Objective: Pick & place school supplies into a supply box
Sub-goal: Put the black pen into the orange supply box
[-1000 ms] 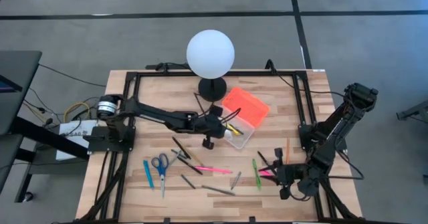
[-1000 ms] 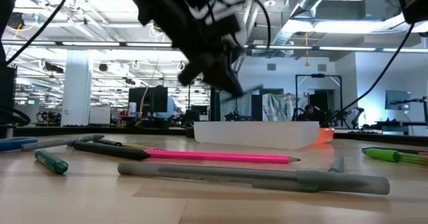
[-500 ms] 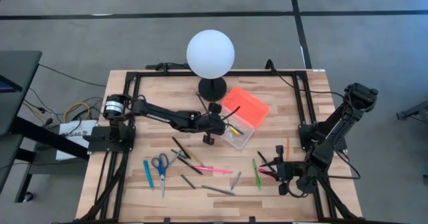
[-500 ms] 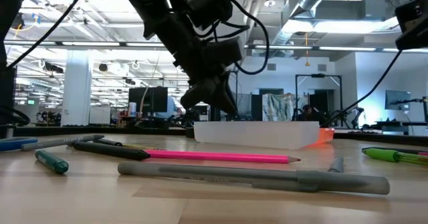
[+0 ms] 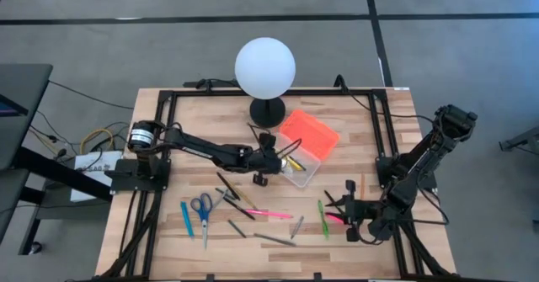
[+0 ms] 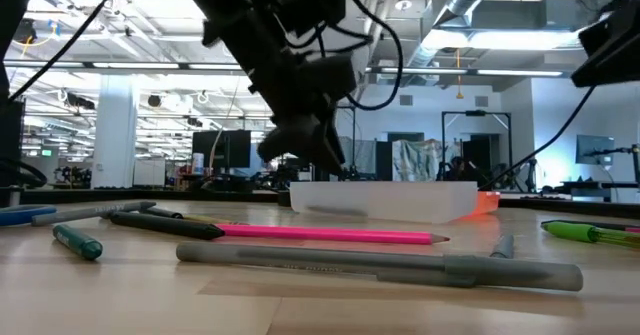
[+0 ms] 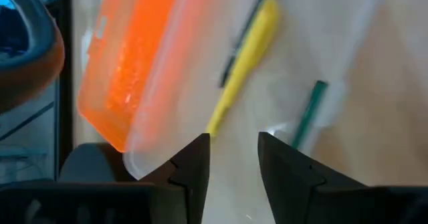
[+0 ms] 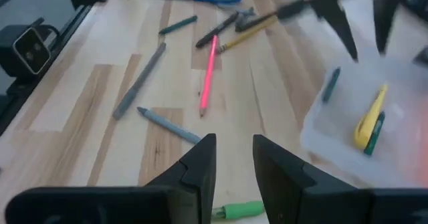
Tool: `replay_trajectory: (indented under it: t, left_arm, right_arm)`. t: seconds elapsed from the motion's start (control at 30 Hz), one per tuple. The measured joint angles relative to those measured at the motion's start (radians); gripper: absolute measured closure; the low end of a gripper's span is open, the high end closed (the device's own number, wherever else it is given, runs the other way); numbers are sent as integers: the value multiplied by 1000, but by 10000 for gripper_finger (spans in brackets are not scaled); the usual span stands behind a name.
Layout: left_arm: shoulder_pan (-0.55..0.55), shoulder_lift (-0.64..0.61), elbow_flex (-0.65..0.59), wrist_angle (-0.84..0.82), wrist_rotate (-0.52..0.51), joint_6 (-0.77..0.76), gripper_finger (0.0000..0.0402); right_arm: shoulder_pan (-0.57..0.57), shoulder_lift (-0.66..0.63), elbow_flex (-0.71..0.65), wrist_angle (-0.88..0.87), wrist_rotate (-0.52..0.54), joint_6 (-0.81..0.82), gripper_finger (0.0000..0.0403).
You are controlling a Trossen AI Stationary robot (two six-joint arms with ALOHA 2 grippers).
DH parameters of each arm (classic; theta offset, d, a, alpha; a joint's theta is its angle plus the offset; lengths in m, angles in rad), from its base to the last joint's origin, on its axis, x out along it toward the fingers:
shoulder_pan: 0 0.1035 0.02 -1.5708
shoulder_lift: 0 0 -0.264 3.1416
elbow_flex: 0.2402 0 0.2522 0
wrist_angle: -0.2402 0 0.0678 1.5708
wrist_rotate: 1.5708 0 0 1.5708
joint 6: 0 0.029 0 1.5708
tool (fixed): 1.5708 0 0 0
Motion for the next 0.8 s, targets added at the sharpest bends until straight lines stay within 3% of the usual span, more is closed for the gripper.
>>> replay_trajectory:
  t: [0.27,0.37,0.57,0.8]
  left_arm:
    - [-82,-113,-19,-255,65,-205,289]
    - [-109,-164,-76,-238,63,-271,292]
    - [-193,-250,-189,-97,11,-332,295]
    - [-312,-288,-241,-56,-163,-418,295]
  right_arm:
    - [-84,0,0,-147,-145,307,310]
    - [-108,0,0,-201,-206,402,310]
    - [-111,0,1,-233,-217,492,310]
    - [-111,0,1,-312,-228,596,310]
